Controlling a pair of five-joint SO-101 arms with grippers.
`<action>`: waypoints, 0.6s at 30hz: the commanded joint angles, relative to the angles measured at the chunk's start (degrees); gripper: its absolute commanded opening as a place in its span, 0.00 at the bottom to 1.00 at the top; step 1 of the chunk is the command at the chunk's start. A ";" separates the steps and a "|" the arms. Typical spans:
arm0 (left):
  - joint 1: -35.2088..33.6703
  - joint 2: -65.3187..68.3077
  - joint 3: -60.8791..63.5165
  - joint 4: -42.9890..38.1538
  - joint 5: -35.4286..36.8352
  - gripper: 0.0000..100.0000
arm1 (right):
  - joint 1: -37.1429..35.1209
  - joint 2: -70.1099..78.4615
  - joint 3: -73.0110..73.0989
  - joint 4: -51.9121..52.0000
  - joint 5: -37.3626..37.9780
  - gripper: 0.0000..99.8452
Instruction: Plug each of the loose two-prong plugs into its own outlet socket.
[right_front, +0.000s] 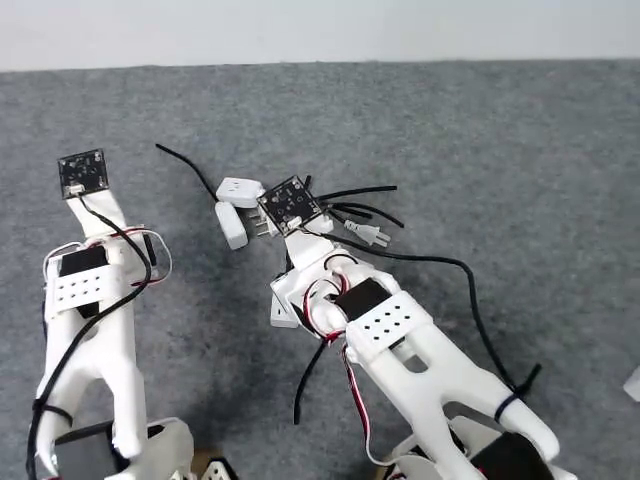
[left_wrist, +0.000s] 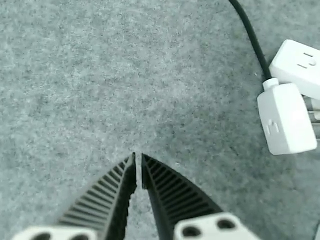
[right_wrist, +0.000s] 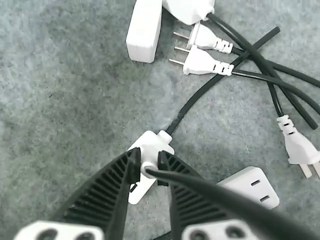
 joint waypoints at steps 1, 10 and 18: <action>-0.35 0.18 -2.86 0.18 0.35 0.02 | -1.27 1.45 -0.18 -0.92 0.44 0.01; -0.35 0.18 -2.95 0.09 0.26 0.02 | -2.15 5.23 -0.62 0.48 0.62 0.01; -0.35 0.18 -2.95 0.00 0.26 0.02 | -3.82 5.49 0.97 3.56 1.32 0.01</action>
